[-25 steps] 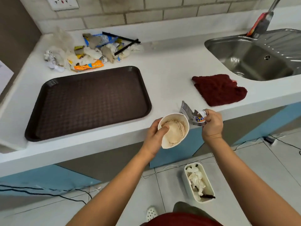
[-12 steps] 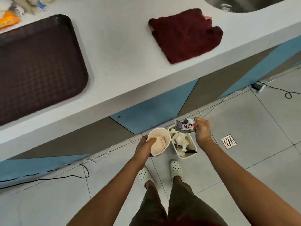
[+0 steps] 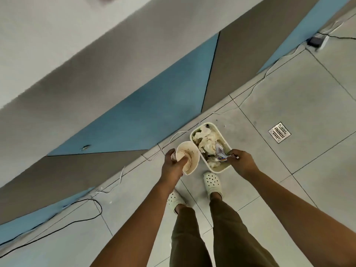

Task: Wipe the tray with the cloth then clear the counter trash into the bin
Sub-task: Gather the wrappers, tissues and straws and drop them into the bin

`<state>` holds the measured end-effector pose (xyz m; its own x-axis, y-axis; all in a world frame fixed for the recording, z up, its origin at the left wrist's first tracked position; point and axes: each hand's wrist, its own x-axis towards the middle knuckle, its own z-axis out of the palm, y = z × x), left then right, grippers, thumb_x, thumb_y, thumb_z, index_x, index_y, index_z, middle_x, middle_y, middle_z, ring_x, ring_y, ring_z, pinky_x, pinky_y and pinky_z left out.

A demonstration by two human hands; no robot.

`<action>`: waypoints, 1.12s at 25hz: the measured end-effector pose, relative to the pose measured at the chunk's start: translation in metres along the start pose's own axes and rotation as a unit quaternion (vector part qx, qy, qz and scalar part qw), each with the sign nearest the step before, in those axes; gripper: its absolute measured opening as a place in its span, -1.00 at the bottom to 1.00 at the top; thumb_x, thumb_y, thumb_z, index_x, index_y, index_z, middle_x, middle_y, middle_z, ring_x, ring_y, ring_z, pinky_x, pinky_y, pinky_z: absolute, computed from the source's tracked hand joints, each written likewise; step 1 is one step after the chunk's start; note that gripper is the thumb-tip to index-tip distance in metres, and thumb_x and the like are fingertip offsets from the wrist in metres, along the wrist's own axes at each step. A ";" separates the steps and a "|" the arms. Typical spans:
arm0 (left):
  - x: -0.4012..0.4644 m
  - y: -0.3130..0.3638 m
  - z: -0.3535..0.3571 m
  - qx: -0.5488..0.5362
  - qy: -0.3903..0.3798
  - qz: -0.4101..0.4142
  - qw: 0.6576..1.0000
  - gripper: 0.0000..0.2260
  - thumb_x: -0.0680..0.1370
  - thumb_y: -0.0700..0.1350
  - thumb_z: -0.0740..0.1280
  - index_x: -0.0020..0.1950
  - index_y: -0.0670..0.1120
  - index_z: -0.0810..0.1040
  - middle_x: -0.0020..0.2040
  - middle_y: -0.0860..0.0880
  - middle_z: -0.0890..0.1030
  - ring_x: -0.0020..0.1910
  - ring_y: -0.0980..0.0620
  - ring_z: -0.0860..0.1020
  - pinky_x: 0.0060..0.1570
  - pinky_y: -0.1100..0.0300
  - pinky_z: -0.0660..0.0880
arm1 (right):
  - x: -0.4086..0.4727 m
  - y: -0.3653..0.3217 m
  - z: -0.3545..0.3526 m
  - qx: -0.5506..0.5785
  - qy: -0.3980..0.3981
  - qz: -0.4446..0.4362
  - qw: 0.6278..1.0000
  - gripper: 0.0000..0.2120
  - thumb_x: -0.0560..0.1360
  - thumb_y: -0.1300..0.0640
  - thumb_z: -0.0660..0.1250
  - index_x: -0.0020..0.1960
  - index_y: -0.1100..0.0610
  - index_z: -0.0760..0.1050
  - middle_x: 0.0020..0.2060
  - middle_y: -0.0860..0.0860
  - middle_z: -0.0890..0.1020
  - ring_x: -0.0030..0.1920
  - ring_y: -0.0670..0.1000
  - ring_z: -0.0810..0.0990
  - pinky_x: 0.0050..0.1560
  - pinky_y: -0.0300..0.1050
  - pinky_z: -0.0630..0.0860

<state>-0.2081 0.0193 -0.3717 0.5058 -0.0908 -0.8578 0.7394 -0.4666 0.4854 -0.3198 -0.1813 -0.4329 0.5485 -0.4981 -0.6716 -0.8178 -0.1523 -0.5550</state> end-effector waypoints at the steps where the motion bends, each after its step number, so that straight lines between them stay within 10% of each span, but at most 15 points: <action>1: 0.015 -0.005 0.007 0.023 -0.017 0.003 1.000 -0.49 0.51 -0.09 0.35 0.40 0.09 0.23 0.17 -0.05 0.42 0.12 -0.05 0.43 -0.15 0.14 0.50 | 0.010 0.012 0.009 -0.008 -0.001 0.009 1.000 -0.86 0.42 0.30 0.30 -0.11 0.16 0.60 -0.27 0.08 0.55 -0.32 -0.01 0.45 -0.35 -0.32 0.31; 10: 0.117 -0.036 0.067 0.120 -0.010 0.034 0.992 -0.43 0.46 -0.10 0.41 0.41 -0.03 0.27 0.27 -0.09 0.48 0.18 -0.09 0.49 0.17 -0.11 0.48 | 0.077 0.070 0.058 -0.098 -0.025 0.002 0.995 -0.67 0.48 0.30 0.20 0.20 0.14 0.55 0.19 0.14 0.54 0.07 0.11 0.55 -0.04 -0.33 0.37; 16: 0.166 -0.038 0.094 0.149 -0.012 0.084 0.985 -0.45 0.44 -0.11 0.43 0.37 -0.05 0.31 0.08 0.01 0.51 -0.02 0.04 0.50 0.05 0.13 0.50 | 0.111 0.092 0.075 -0.206 -0.061 -0.017 0.977 -0.57 0.52 0.19 0.15 0.38 0.00 0.35 0.39 0.03 0.32 0.26 0.15 0.45 0.20 -0.02 0.46; 28: 0.221 -0.068 0.123 0.280 0.019 0.172 0.944 -0.26 0.39 -0.09 0.49 0.46 0.04 0.17 0.33 -0.12 0.28 0.23 -0.10 0.43 0.02 0.26 0.34 | 0.146 0.133 0.118 -0.377 -0.174 -0.047 0.908 -0.44 0.55 0.01 0.14 0.48 0.15 0.05 0.50 0.04 0.07 0.49 0.06 0.07 0.45 0.01 0.14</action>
<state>-0.2007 -0.0772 -0.6151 0.6963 -0.2951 -0.6543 0.1838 -0.8079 0.5599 -0.3283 -0.1738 -0.6623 0.5369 -0.1717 -0.8260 -0.5785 -0.7876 -0.2122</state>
